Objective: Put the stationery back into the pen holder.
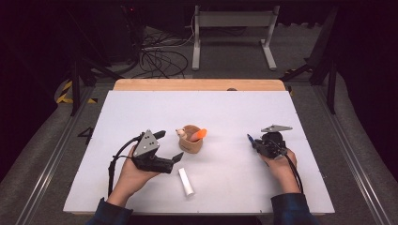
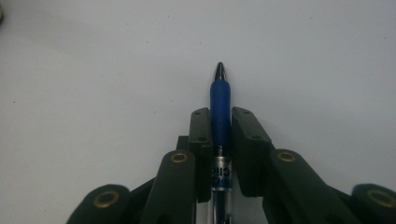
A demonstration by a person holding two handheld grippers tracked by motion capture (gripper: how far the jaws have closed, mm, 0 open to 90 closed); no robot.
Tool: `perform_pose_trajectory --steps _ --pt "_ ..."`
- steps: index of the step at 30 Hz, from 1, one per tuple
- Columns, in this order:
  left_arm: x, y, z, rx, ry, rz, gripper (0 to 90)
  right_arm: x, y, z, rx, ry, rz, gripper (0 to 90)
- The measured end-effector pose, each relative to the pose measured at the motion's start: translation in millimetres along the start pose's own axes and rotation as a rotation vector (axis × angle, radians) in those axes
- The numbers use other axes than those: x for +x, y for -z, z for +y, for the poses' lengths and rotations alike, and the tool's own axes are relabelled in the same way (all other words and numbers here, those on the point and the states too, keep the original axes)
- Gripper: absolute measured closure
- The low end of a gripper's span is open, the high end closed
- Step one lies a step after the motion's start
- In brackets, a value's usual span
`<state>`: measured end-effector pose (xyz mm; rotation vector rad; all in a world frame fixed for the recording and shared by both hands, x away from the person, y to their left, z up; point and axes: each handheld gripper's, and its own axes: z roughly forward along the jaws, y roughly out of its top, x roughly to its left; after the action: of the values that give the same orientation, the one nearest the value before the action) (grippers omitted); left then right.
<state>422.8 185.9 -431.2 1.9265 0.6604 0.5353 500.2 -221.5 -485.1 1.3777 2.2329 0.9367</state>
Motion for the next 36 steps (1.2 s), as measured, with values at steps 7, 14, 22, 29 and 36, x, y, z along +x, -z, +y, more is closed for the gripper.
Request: perform_pose_trajectory --steps 7,14,22,29,36 --pt "-3.1 -2.7 0.1 0.011 -0.003 -0.011 5.7 0.3 -0.2 -1.3 -0.018 0.033 -0.005 80.6" --pt "-3.3 -2.6 0.6 0.001 0.011 -0.016 5.8 11.5 3.9 1.8 -0.097 0.059 0.095 80.6" --pt "-5.2 -2.6 1.2 -0.005 0.019 -0.027 7.2 47.2 16.8 14.4 -0.192 0.154 0.245 80.6" --pt "-7.6 -2.9 1.7 -0.014 0.012 -0.045 12.1 69.6 30.8 22.1 -0.264 0.238 0.364 80.5" --pt "-11.4 -5.0 1.9 -0.013 0.005 -0.071 19.9 91.7 39.4 26.1 -0.298 0.329 0.454 80.5"
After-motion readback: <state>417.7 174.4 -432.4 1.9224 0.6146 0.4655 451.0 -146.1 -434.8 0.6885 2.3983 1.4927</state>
